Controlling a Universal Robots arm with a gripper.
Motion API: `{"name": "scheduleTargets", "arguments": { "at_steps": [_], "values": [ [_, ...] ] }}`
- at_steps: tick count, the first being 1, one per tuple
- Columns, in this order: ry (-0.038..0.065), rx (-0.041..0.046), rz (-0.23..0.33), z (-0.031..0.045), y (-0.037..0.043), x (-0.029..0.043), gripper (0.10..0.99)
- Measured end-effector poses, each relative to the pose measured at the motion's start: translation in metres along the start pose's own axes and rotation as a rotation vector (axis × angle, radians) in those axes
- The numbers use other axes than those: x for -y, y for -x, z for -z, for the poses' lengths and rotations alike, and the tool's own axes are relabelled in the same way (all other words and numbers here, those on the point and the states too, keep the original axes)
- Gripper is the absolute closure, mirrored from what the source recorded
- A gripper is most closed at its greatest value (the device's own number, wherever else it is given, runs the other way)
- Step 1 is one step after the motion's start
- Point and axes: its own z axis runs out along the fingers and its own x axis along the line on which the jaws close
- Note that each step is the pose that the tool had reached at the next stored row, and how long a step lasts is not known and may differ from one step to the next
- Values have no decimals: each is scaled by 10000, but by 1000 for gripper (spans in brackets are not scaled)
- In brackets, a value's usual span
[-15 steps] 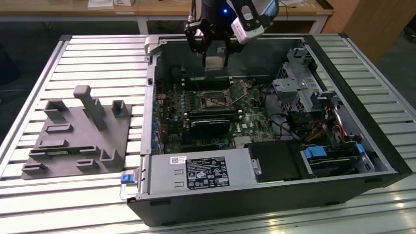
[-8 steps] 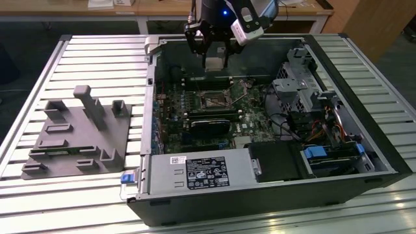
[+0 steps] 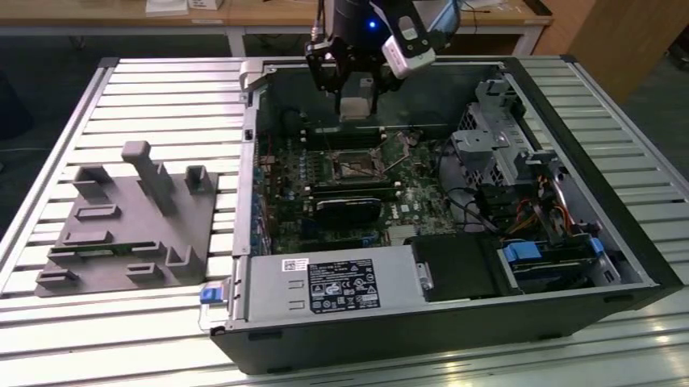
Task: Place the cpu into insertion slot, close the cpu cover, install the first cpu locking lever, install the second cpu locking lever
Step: 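Place the cpu into insertion slot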
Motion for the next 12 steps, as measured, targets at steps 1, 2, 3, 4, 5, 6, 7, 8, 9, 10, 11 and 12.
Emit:
{"name": "scheduleTargets", "arguments": {
  "at_steps": [1,2,3,4,5,6,7,8,9,10,11,12],
  "values": [
    [-1,0,-1,-14,0,1,545],
    [-1,0,-1,-33,0,3,545],
    [-2,0,-1,-50,1,5,545],
    [-2,1,0,-69,1,6,545],
    [-1,2,-1,-87,2,8,545],
    [0,2,0,-105,2,9,545],
    [-1,2,0,-122,2,11,545],
    [-1,2,-1,-138,3,12,545],
    [0,2,-2,-154,4,14,545],
    [0,2,-2,-167,5,15,545],
    [-1,2,-1,-181,8,16,545],
    [-1,1,-1,-193,10,17,545]
  ]
}}
